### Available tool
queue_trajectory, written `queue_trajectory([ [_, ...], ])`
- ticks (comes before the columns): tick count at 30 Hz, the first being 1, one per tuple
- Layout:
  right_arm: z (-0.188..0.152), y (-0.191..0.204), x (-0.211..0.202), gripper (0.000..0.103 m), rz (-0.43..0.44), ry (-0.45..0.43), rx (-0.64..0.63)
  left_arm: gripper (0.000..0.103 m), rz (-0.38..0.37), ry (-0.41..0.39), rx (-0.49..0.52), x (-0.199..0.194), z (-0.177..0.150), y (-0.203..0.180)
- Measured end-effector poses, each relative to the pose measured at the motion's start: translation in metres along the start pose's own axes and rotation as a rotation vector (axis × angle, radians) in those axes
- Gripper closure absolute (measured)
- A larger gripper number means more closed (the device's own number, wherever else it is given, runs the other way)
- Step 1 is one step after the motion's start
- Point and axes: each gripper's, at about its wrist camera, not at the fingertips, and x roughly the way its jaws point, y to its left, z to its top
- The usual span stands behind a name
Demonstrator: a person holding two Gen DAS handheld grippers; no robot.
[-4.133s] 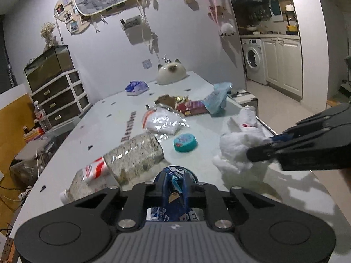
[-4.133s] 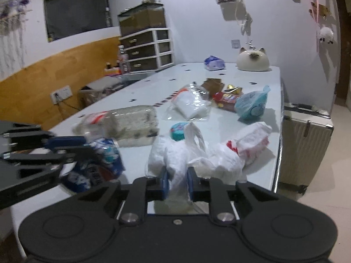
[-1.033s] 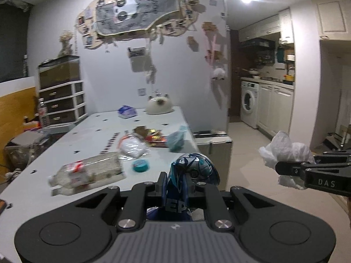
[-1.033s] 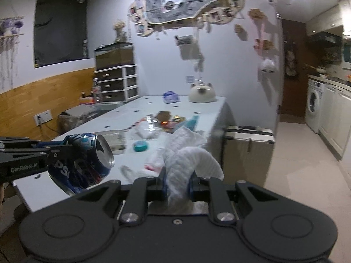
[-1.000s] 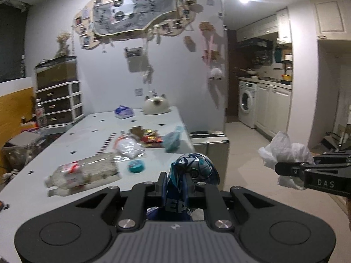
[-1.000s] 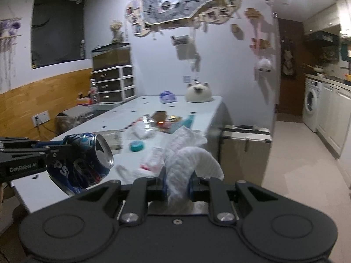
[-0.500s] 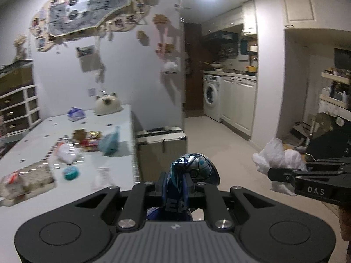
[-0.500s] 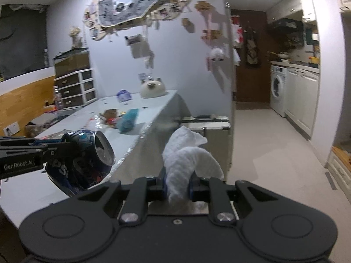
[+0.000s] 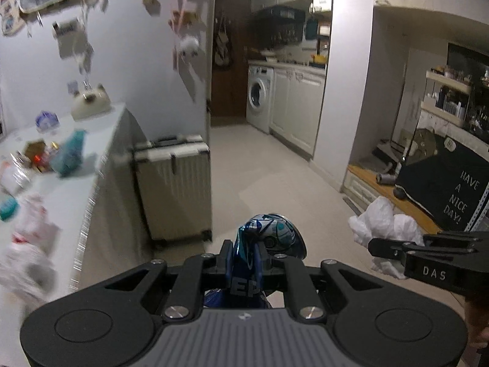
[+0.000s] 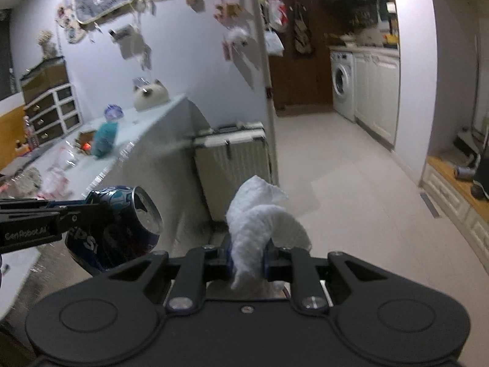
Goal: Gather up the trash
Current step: 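Carry the can in left tool and tissue in right tool to the wastebasket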
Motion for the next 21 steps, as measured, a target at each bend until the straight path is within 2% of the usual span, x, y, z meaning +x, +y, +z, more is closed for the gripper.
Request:
queue_trajectory([
  [11,-0.044,-0.039,0.081,0.085,-0.017,0.155,0.064,0.087,-0.017,0.182,-0.059,0.109,-0.041,-0.003],
  [21,-0.095,-0.055,0.185,0.085,-0.005,0.308,0.12,0.087,0.027,0.343,-0.179,0.214,-0.105,0.033],
])
